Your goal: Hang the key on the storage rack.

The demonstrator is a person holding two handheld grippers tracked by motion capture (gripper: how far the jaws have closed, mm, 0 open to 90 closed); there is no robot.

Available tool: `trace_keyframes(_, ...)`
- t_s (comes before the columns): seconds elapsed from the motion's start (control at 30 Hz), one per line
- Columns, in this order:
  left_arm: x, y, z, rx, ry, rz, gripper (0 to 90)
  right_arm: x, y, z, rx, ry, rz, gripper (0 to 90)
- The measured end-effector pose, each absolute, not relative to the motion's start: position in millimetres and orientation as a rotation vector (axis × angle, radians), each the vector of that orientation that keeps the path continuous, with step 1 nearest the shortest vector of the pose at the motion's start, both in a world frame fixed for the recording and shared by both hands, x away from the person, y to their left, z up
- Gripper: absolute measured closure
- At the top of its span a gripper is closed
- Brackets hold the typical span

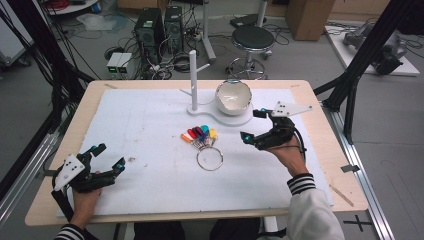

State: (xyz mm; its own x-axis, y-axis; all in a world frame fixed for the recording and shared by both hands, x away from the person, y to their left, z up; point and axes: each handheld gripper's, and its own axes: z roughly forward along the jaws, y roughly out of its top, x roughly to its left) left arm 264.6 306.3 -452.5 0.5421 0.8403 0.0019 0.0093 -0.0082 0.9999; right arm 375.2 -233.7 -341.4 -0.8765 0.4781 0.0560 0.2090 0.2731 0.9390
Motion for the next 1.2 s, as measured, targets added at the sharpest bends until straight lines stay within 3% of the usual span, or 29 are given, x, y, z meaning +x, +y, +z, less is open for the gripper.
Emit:
trace_keyframes(0.6,265,306,-452,1.438,0.786,0.775,13.7,397,-152,-335,0.349,2.699,1.284,1.1)
trace_keyframes(1.2,265,306,-452,1.440,0.783,0.777,13.7,393,-96,-356,0.096,2.937,0.885,1.6)
